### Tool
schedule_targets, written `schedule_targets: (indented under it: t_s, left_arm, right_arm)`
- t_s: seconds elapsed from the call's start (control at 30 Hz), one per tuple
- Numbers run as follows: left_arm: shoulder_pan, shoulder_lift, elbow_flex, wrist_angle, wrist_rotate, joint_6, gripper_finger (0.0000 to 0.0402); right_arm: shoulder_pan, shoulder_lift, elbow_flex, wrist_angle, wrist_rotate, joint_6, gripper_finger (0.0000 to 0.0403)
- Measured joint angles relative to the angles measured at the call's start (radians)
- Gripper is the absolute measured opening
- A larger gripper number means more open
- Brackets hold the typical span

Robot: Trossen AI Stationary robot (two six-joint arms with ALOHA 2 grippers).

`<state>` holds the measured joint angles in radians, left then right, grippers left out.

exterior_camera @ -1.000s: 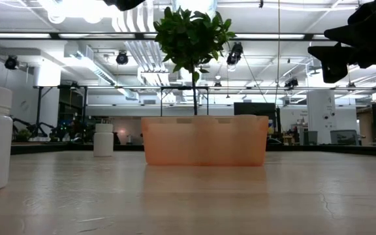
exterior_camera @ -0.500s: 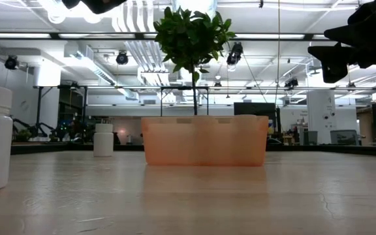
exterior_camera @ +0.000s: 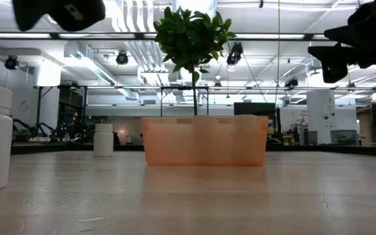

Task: Pick and place pill bottles into a basket
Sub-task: Put the white pill bottle into the orange bin

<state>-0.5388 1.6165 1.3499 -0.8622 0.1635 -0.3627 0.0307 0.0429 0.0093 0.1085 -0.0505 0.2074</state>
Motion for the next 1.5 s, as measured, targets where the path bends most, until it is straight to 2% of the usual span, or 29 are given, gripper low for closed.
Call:
schedule_targets:
  t_s: [0.23, 0.77, 0.87, 1.13, 1.33, 1.5]
  left_arm:
    - [0.0, 0.0, -0.044, 0.089, 0.09, -0.001, 0.0187]
    - [0.001, 0.0, -0.044, 0.084, 0.09, 0.009, 0.0188]
    - [0.002, 0.0, -0.044, 0.084, 0.09, 0.012, 0.0199]
    - [0.002, 0.0, -0.044, 0.084, 0.082, 0.012, 0.0257]
    - [0.002, 0.0, -0.049, 0.082, 0.002, 0.025, 0.0263]
    - [0.002, 0.0, -0.066, 0.087, -0.009, 0.036, 0.0263]
  right_arm:
    - [0.0, 0.0, 0.0, 0.0, 0.0, 0.0, 0.0203]
    - [0.0, 0.0, 0.0, 0.0, 0.0, -0.001, 0.0203]
    - [0.0, 0.0, 0.0, 0.0, 0.0, 0.0, 0.0203]
    - [0.0, 0.0, 0.0, 0.0, 0.0, 0.0, 0.0203]
    - [0.0, 0.0, 0.0, 0.0, 0.0, 0.001, 0.0203]
    - [0.0, 0.0, 0.0, 0.0, 0.0, 0.001, 0.0203]
